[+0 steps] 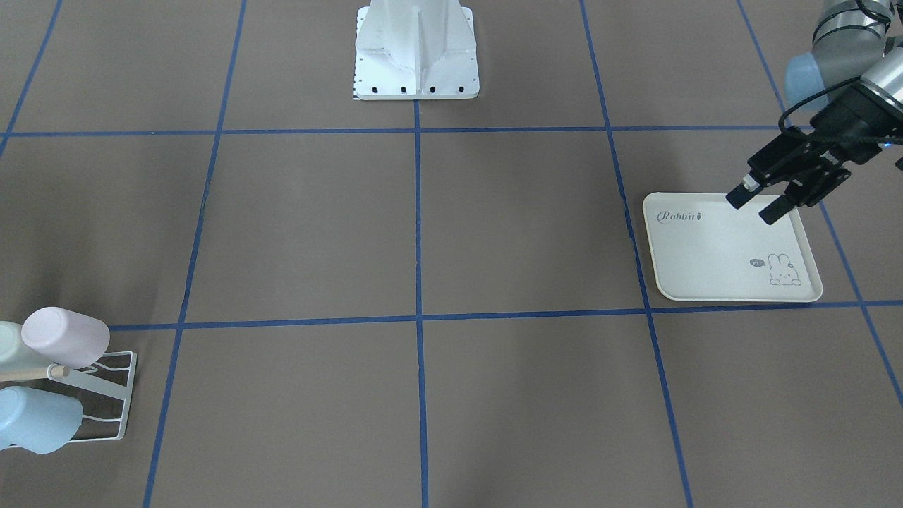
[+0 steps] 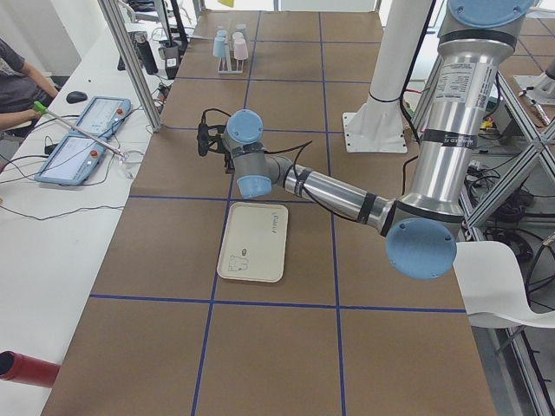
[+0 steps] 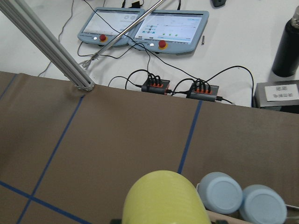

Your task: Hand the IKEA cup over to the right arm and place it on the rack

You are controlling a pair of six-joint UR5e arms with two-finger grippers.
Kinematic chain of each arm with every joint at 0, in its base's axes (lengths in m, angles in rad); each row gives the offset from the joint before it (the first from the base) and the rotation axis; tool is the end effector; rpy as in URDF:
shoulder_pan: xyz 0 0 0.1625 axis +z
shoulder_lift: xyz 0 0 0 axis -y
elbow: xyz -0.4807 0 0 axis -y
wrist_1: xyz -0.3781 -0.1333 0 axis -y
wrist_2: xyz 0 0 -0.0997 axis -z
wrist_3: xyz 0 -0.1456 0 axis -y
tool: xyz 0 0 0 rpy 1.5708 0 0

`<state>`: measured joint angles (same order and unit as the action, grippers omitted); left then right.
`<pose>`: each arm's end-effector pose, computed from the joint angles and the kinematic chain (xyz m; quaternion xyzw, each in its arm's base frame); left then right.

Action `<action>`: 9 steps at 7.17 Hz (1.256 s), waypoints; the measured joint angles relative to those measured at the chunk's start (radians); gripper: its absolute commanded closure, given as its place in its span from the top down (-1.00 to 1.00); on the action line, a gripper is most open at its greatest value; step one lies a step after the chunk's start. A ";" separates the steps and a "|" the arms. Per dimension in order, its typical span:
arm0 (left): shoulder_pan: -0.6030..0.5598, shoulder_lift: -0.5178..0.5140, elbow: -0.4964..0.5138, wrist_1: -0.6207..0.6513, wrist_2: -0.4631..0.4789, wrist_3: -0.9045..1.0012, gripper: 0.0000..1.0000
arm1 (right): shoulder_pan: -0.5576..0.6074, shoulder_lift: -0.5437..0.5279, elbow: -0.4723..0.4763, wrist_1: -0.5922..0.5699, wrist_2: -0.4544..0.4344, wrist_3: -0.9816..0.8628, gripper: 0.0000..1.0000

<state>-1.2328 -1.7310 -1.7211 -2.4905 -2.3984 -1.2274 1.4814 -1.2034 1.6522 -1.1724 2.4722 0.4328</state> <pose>0.1620 -0.5397 0.4605 0.1430 0.6054 -0.1122 0.7749 -0.0387 -0.6462 0.4322 0.2550 -0.4792 -0.0362 0.8391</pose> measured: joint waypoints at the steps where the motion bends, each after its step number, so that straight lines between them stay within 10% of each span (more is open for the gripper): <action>1: -0.041 0.012 -0.003 0.066 0.013 0.114 1.00 | 0.002 0.022 -0.027 -0.131 -0.042 -0.142 -0.24; 9: -0.156 0.146 -0.064 0.280 0.159 0.572 1.00 | -0.003 0.273 -0.556 -0.289 -0.122 -0.441 -0.34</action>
<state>-1.3885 -1.5855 -1.7847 -2.2109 -2.2394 -0.6554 1.4782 -0.9300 1.0964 -1.4610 2.3502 -0.0081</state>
